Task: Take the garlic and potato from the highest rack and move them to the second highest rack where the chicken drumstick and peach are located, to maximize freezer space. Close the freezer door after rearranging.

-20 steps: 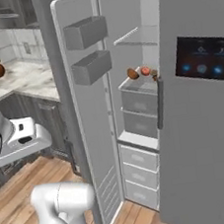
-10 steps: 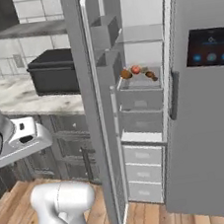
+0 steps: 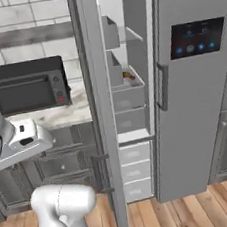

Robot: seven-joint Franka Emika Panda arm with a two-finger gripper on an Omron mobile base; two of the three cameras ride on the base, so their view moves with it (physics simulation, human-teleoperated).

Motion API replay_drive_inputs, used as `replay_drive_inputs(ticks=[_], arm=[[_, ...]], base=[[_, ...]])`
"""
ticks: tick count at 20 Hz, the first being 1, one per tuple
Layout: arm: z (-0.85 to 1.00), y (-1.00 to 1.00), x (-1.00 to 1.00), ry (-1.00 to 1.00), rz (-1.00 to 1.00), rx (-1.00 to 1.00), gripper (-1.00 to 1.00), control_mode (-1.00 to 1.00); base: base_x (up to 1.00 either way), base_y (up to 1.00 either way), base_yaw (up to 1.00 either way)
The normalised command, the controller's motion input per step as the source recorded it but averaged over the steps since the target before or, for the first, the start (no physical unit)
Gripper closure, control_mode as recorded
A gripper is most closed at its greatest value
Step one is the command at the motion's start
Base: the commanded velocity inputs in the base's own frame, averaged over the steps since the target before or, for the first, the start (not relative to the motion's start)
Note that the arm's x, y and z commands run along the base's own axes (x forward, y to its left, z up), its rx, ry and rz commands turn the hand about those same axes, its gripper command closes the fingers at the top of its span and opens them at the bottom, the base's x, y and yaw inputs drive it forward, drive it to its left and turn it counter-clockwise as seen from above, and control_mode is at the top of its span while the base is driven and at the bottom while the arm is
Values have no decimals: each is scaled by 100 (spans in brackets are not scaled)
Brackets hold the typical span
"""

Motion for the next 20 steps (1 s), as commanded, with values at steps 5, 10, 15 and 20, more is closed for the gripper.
replay_drive_inputs(ticks=[5,10,15,20], arm=[[0,0,0,0,0,0,-100,100],[0,0,0,0,0,0,-100,100],[0,0,0,0,0,0,-100,100],[-2,0,34,0,-20,2,-100,-100]], base=[[49,57,-71],[50,77,-57],[42,46,-52],[15,0,-17]])
